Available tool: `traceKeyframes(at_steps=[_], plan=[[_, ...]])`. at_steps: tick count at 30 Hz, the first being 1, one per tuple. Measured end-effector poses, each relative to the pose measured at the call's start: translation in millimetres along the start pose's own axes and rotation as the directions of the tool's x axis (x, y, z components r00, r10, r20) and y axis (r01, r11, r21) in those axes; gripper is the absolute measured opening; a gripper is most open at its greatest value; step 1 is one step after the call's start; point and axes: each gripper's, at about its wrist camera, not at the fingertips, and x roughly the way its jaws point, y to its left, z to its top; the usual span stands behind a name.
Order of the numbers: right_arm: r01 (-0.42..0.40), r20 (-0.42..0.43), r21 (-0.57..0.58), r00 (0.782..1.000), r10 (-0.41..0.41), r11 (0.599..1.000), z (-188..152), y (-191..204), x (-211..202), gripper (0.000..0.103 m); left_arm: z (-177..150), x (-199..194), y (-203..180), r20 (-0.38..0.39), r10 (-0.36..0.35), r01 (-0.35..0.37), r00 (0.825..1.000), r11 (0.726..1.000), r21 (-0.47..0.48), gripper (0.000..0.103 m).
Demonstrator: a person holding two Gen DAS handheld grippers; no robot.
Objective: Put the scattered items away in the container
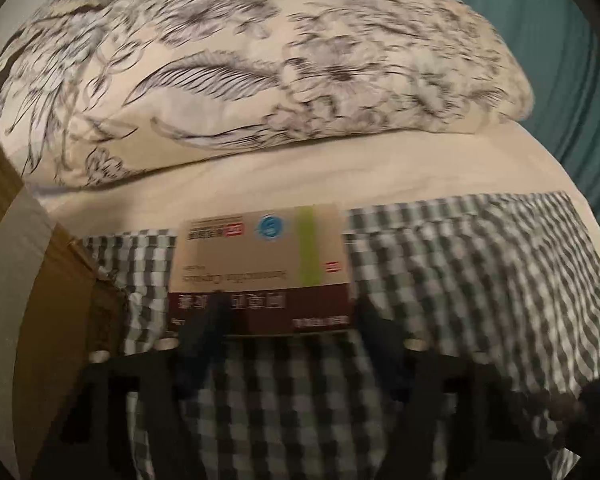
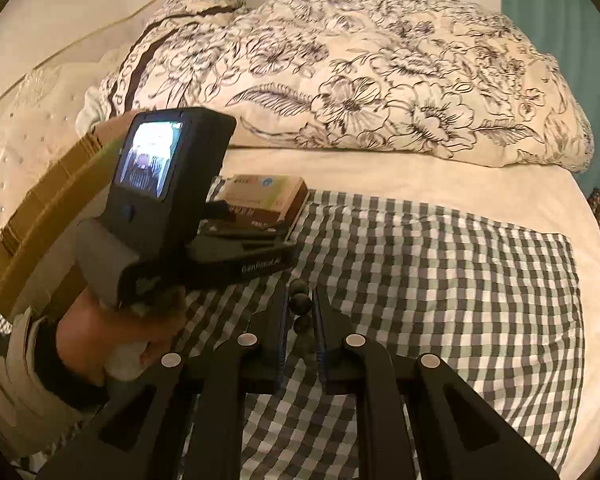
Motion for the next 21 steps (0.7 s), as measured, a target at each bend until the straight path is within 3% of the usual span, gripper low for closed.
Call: traceKeyframes(at_steps=[4, 12, 14, 16, 19, 21], plan=[[0.008, 0.008, 0.018, 1.000, -0.008, 1.000, -1.5, -4.6, -7.0, 0.011, 2.0, -2.0, -5.3, -0.005, -0.012, 0.012, 1.000, 1.000, -0.003, 0.044], [-0.001, 0.035, 0.039, 0.999, 0.000, 0.999, 1.2, -9.2, -16.1, 0.011, -22.5, -19.4, 3.3, -0.027, -0.055, 0.055, 0.998, 0.998, -0.005, 0.042], [-0.001, 0.035, 0.036, 0.999, 0.000, 0.999, 1.6, -8.0, -16.0, 0.011, -24.3, -28.4, 6.1, 0.004, -0.047, 0.047, 0.999, 0.999, -0.020, 0.043], [-0.006, 0.038, 0.037, 0.999, 0.005, 0.999, 2.3, -7.8, -16.3, 0.011, -17.5, -34.2, 8.9, 0.030, -0.026, 0.027, 0.999, 0.999, -0.046, 0.049], [-0.010, 0.042, 0.038, 0.999, 0.009, 0.999, 3.2, -8.0, -17.9, 0.011, -3.9, -31.7, 17.6, 0.013, -0.025, 0.027, 1.000, 0.991, -0.131, 0.085], [-0.012, 0.046, 0.041, 0.999, 0.010, 0.999, 4.0, -9.3, -19.5, 0.011, 4.2, -33.5, 24.4, 0.027, -0.023, 0.027, 0.999, 0.984, -0.177, 0.086]])
